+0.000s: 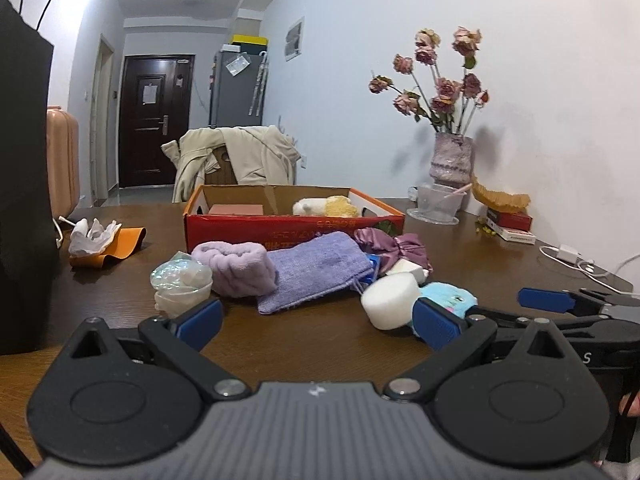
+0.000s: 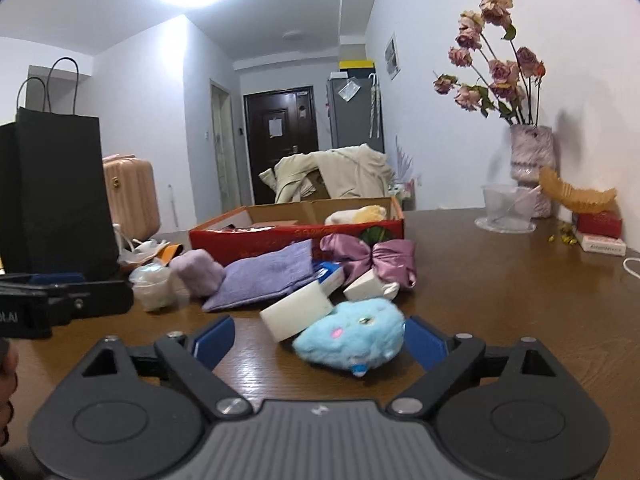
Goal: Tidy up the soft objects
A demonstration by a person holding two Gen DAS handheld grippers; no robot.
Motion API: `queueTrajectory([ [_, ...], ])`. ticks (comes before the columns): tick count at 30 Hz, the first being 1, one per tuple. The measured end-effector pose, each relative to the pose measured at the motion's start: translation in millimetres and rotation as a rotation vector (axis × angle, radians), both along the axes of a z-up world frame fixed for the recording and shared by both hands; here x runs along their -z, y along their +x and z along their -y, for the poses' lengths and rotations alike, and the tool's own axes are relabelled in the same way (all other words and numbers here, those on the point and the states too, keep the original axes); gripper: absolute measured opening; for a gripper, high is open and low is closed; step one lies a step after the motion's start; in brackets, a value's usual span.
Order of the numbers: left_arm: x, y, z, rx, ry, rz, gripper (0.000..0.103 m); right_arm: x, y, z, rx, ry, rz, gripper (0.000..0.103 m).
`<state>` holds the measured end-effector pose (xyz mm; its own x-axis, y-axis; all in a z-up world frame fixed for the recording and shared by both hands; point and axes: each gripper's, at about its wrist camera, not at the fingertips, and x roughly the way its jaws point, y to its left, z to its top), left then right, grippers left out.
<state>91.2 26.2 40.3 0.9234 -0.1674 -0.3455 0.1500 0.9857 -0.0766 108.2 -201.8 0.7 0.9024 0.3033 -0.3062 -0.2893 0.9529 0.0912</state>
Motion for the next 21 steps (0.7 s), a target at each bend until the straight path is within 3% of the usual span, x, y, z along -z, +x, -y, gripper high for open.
queueTrajectory([
  [5,3.0,15.0,-6.6,-0.026,-0.007,-0.016,0.103,6.0,17.6,1.5,0.002,0.058,-0.040,0.092],
  [8,4.7,24.8,-11.7,-0.050,-0.020,-0.016,0.103,6.0,29.0,-6.3,-0.080,0.023,-0.074,0.090],
  [14,1.1,46.6,-27.0,-0.091,-0.018,-0.012,0.103,-6.8,53.3,-20.3,-0.060,-0.004,-0.054,0.090],
  [17,0.6,60.5,-33.4,-0.100,-0.015,-0.028,0.103,-14.6,67.5,-24.7,-0.085,-0.012,-0.039,0.080],
  [21,-2.1,82.3,-41.0,-0.088,-0.049,-0.059,0.101,-19.6,93.4,-33.5,-0.096,0.020,-0.062,0.073],
])
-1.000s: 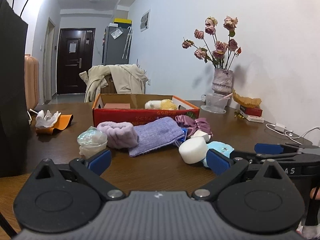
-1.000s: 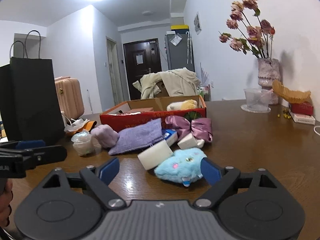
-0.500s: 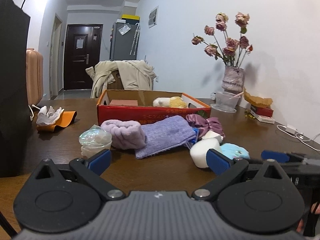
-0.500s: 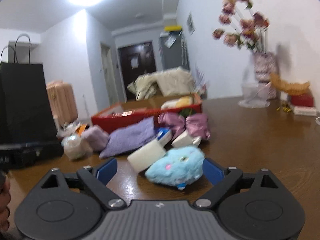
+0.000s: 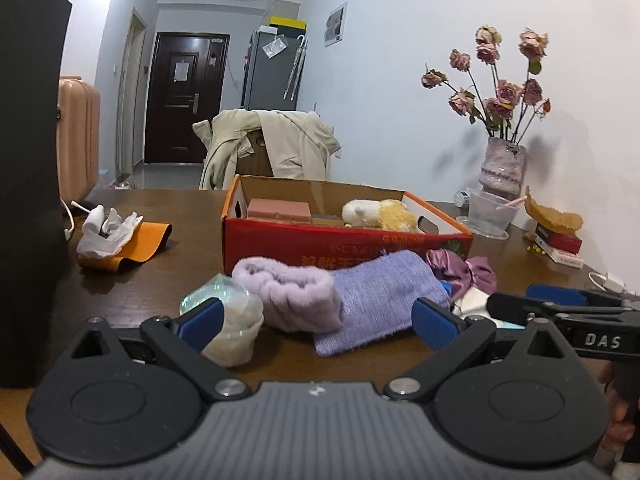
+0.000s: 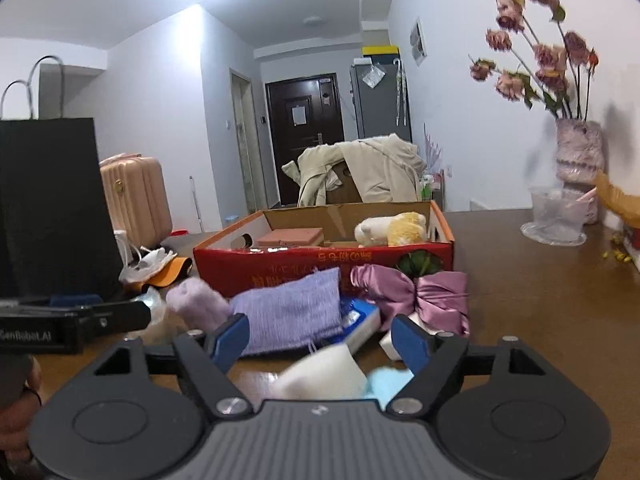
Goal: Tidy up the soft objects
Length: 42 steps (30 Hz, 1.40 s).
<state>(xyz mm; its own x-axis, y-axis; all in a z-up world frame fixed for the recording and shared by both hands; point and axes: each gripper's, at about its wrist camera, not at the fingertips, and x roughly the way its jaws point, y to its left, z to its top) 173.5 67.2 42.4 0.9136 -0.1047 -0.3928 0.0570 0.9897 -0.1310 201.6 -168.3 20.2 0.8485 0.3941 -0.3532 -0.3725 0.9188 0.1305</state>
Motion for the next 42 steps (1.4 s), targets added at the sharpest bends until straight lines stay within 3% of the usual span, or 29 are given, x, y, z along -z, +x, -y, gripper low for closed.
queueTrajectory([
  [2,-4.6,8.8,-2.8,0.003,-0.021,-0.009,0.090,-0.3,11.5,-6.1,-0.017,-0.011,-0.023,0.070],
  [4,-8.3,14.3,-0.5,0.055,-0.066,-0.010,0.087,2.0,16.6,-9.7,-0.026,-0.031,-0.025,0.070],
  [7,-6.5,26.0,10.5,0.100,-0.061,-0.009,0.083,7.6,27.1,-8.8,-0.021,-0.042,-0.057,0.069],
  [9,-1.9,40.4,12.2,0.136,-0.109,-0.052,0.070,7.4,37.9,-6.4,-0.025,-0.025,-0.078,0.063],
  [10,1.0,49.6,14.4,0.155,-0.124,-0.097,0.059,5.8,45.5,-6.4,-0.036,-0.014,-0.089,0.062],
  [11,4.3,57.9,17.6,0.167,-0.123,-0.145,0.049,4.7,53.1,-7.9,-0.050,-0.008,-0.099,0.061],
  [12,7.8,64.3,21.4,0.172,-0.113,-0.186,0.044,4.5,62.3,-10.9,-0.061,-0.011,-0.110,0.060],
  [16,20.0,69.7,20.1,0.129,-0.101,-0.248,0.044,6.5,95.6,-21.8,-0.042,-0.051,-0.147,0.055],
  [19,32.7,77.3,13.1,0.047,-0.102,-0.281,0.056,7.6,110.6,-27.4,-0.079,-0.038,-0.178,0.050],
  [22,42.5,87.9,5.1,0.015,-0.164,-0.299,0.057,13.9,117.3,-35.7,-0.098,-0.065,-0.202,0.046],
  [23,45.0,91.9,3.4,0.019,-0.189,-0.311,0.047,16.7,117.8,-37.8,-0.098,-0.074,-0.203,0.040],
  [24,44.7,93.5,3.7,0.019,-0.199,-0.313,0.038,17.9,117.1,-39.0,-0.095,-0.079,-0.200,0.027],
  [26,44.1,95.7,5.2,0.021,-0.233,-0.333,0.018,15.6,114.9,-38.7,-0.096,-0.073,-0.193,0.018],
  [27,43.2,94.4,5.7,0.025,-0.256,-0.334,0.016,13.2,112.6,-37.1,-0.104,-0.061,-0.193,0.012],
  [30,32.1,79.3,11.8,0.050,-0.309,-0.298,0.013,-0.9,96.9,-32.1,-0.128,-0.045,-0.152,0.010],
  [36,-12.8,40.9,25.7,0.100,-0.294,-0.158,0.012,-42.3,46.8,-9.6,-0.113,-0.003,-0.016,0.009],
  [42,-34.7,26.4,25.5,0.103,-0.272,-0.102,0.011,-55.9,27.6,2.7,-0.110,0.017,-0.002,0.009],
])
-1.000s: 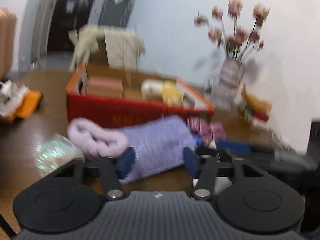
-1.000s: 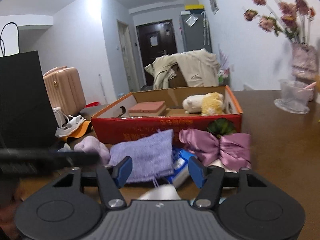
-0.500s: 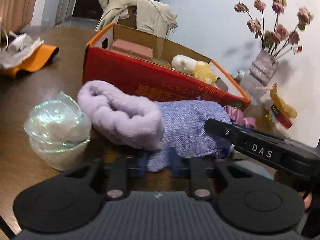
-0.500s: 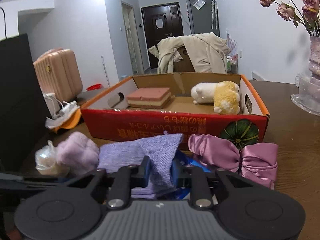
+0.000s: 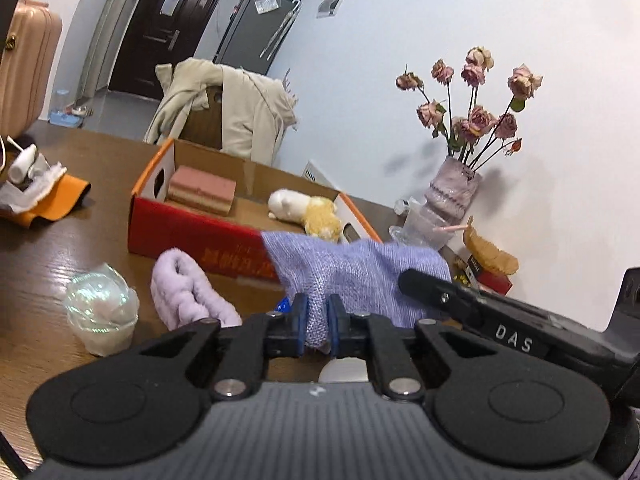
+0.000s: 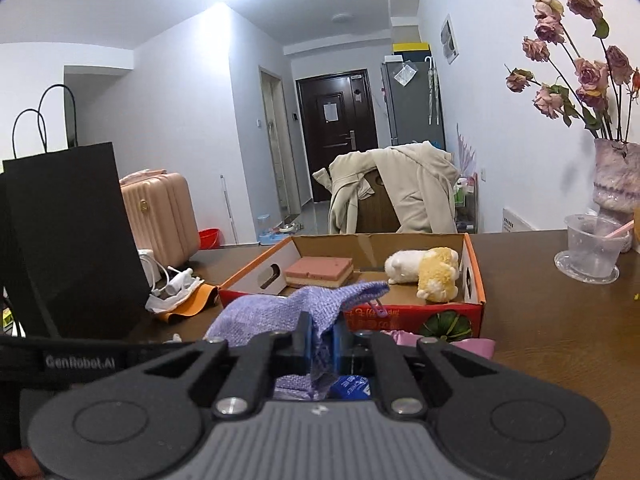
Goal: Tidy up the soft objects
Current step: 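Drop the purple towel into the cardboard box and open the right gripper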
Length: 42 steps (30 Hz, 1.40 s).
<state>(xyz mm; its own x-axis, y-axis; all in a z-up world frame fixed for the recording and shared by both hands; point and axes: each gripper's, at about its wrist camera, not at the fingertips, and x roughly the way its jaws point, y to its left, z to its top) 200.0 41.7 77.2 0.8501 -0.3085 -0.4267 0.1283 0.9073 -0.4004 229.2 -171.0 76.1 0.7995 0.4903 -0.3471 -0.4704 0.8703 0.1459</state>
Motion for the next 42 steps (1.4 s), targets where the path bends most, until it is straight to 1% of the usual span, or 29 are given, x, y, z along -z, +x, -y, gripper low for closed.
queueTrajectory([
  [2,-7.7,3.5,-4.2,0.000,0.010,0.018,0.011,-4.7,1.8,-3.7,-0.008,-0.005,0.011,0.009],
  [4,-17.7,14.5,-10.0,0.002,0.035,0.056,0.011,-12.0,11.6,-12.2,-0.026,-0.010,0.029,0.009],
  [6,-28.4,33.5,-18.8,-0.003,0.065,0.090,0.011,-21.9,32.3,-22.6,-0.044,-0.012,0.042,0.009],
  [8,-37.9,62.5,-31.9,-0.015,0.077,0.087,0.011,-30.8,64.7,-38.5,-0.069,-0.008,0.032,0.009],
  [10,-43.3,94.5,-45.2,-0.016,0.091,0.068,0.011,-34.6,101.1,-54.0,-0.080,0.009,-0.011,0.009],
  [12,-41.6,125.2,-57.1,-0.019,0.127,0.063,0.011,-29.9,140.9,-71.8,-0.089,0.017,-0.084,0.009],
  [13,-37.3,138.8,-62.0,-0.008,0.146,0.050,0.011,-24.2,159.3,-81.2,-0.088,0.017,-0.124,0.009],
  [15,-22.8,167.5,-73.7,-0.038,0.163,0.000,0.011,-7.3,194.8,-100.1,-0.086,0.009,-0.221,0.009],
  [18,1.2,195.1,-83.5,-0.046,0.162,-0.088,0.013,20.7,224.8,-123.1,-0.072,-0.047,-0.309,0.010],
  [19,7.4,197.4,-87.0,-0.053,0.168,-0.104,0.016,30.0,230.3,-129.5,-0.065,-0.067,-0.323,0.010],
  [20,12.2,197.5,-89.4,-0.056,0.161,-0.111,0.023,38.1,235.9,-133.4,-0.065,-0.079,-0.347,0.013],
  [21,15.3,195.3,-92.2,-0.060,0.145,-0.114,0.027,44.4,240.2,-134.0,-0.063,-0.075,-0.373,0.015],
  [22,16.6,191.7,-95.9,-0.062,0.130,-0.112,0.034,50.0,244.4,-133.1,-0.059,-0.059,-0.407,0.016],
  [23,16.4,187.6,-98.5,-0.066,0.119,-0.108,0.037,53.4,246.4,-132.8,-0.061,-0.055,-0.432,0.016],
  [24,15.0,182.2,-101.1,-0.069,0.118,-0.098,0.038,55.6,246.3,-132.9,-0.064,-0.059,-0.447,0.021],
  [25,12.6,177.8,-101.5,-0.069,0.124,-0.088,0.042,55.6,243.8,-134.4,-0.066,-0.076,-0.455,0.024],
  [26,9.3,172.5,-101.6,-0.069,0.133,-0.076,0.047,53.7,241.3,-134.4,-0.062,-0.088,-0.454,0.035],
  [27,4.9,168.1,-101.7,-0.075,0.144,-0.066,0.048,49.5,237.4,-133.7,-0.058,-0.092,-0.447,0.043],
  [29,-6.4,157.8,-101.9,-0.093,0.163,-0.046,0.048,31.4,226.7,-125.9,-0.064,-0.091,-0.400,0.044],
  [33,-35.5,131.6,-103.4,-0.140,0.178,0.005,0.055,-19.8,197.3,-103.1,-0.060,-0.088,-0.268,0.055],
  [35,-50.2,116.6,-101.9,-0.153,0.184,0.038,0.061,-48.6,178.9,-87.6,-0.051,-0.082,-0.195,0.058],
  [38,-71.3,93.9,-93.7,-0.157,0.194,0.089,0.068,-83.6,151.6,-64.5,-0.041,-0.062,-0.116,0.060],
  [40,-83.7,78.6,-85.9,-0.156,0.204,0.122,0.070,-101.6,133.5,-50.1,-0.026,-0.047,-0.072,0.065],
  [42,-91.0,64.5,-78.7,-0.165,0.209,0.140,0.072,-112.3,114.1,-37.8,-0.009,-0.034,-0.034,0.069],
])
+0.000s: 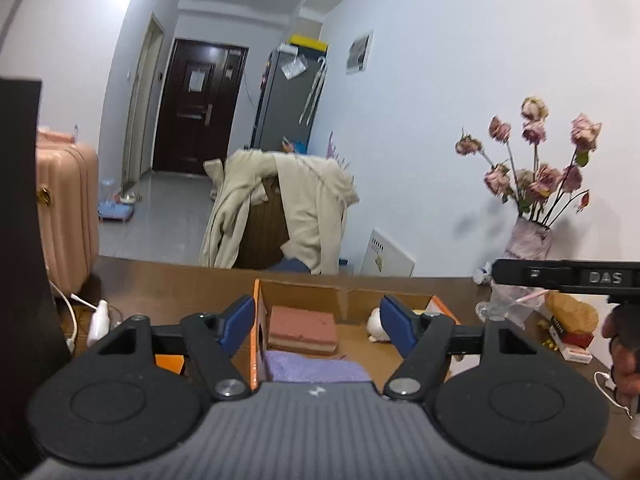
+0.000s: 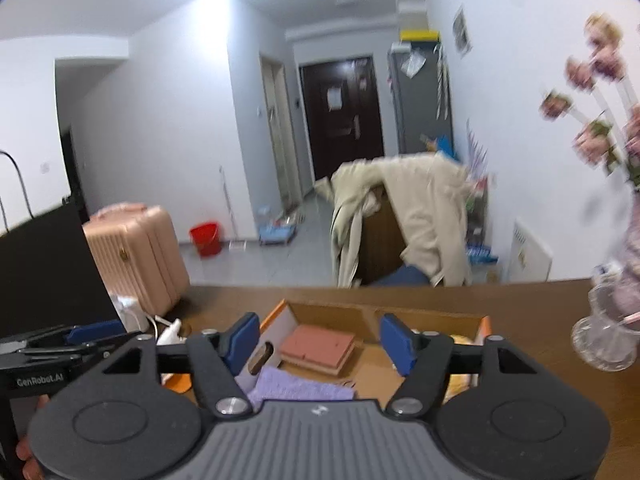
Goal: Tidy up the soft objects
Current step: 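Drop the purple towel into the cardboard box and open the right gripper, then grasp the clear plastic bag with the left gripper while the right grasps the white foam ball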
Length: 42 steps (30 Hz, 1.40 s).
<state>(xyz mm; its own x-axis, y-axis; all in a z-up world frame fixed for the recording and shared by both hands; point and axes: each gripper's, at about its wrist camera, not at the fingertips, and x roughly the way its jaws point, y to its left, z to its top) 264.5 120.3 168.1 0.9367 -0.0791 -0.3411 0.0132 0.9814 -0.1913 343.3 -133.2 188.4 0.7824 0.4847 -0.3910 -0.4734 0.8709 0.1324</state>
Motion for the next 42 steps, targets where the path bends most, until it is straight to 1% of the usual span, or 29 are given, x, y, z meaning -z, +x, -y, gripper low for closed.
queueTrajectory([
  [1,-1.4,-8.0,4.7,-0.004,0.007,0.006,0.074,-1.9,-13.1,6.7,0.005,0.006,0.023,0.069],
  [2,-0.1,-17.4,8.9,-0.011,0.013,0.014,0.078,-0.3,-25.4,12.2,0.008,0.014,0.039,0.073],
  [5,16.8,-54.7,24.8,-0.023,0.030,0.044,0.086,22.4,-71.7,27.6,0.011,0.032,0.078,0.087],
  [6,26.8,-70.7,31.6,-0.005,0.033,0.055,0.088,33.1,-86.7,31.4,0.011,0.031,0.085,0.087],
  [7,36.3,-86.0,36.3,0.021,0.042,0.070,0.095,47.2,-107.2,36.3,0.013,0.029,0.102,0.087],
  [8,46.1,-100.2,43.1,0.040,0.055,0.079,0.098,58.4,-123.8,38.7,0.017,0.025,0.121,0.087],
  [11,77.3,-139.7,64.3,0.057,0.076,0.054,0.098,96.8,-171.3,43.1,0.055,-0.016,0.177,0.088],
  [14,103.3,-171.1,78.3,0.073,0.081,0.015,0.098,126.7,-206.5,50.6,0.073,-0.028,0.176,0.088],
  [16,113.8,-185.4,83.4,0.110,0.105,0.001,0.100,143.5,-222.3,57.1,0.085,-0.009,0.125,0.088],
  [18,118.4,-191.8,85.8,0.122,0.126,-0.002,0.100,157.1,-230.8,61.3,0.084,-0.009,0.079,0.088],
  [20,120.2,-190.5,85.1,0.109,0.125,-0.012,0.100,162.4,-234.3,62.4,0.088,-0.029,0.067,0.088],
  [25,118.8,-176.4,82.2,0.057,0.118,-0.043,0.100,161.3,-235.5,63.5,0.091,-0.026,0.069,0.087],
  [28,121.5,-166.8,75.1,0.024,0.122,-0.067,0.100,163.9,-231.4,62.9,0.084,-0.028,0.053,0.084],
  [30,123.4,-159.2,68.6,0.001,0.119,-0.083,0.100,166.5,-223.3,60.1,0.087,-0.037,0.035,0.079],
  [35,127.0,-124.5,46.7,-0.077,0.138,-0.113,0.100,170.4,-197.5,45.1,0.075,-0.083,0.014,0.078],
  [37,128.2,-107.4,38.8,-0.092,0.144,-0.108,0.100,170.9,-184.2,34.4,0.067,-0.129,0.025,0.078],
  [39,132.7,-85.8,30.3,-0.108,0.146,-0.125,0.099,172.6,-171.2,23.1,0.058,-0.178,0.032,0.078],
  [40,135.6,-73.8,25.4,-0.123,0.146,-0.142,0.097,174.1,-163.1,16.2,0.048,-0.208,0.030,0.078],
  [42,142.1,-55.5,16.9,-0.136,0.137,-0.164,0.089,177.1,-149.7,7.2,0.036,-0.236,0.022,0.076],
])
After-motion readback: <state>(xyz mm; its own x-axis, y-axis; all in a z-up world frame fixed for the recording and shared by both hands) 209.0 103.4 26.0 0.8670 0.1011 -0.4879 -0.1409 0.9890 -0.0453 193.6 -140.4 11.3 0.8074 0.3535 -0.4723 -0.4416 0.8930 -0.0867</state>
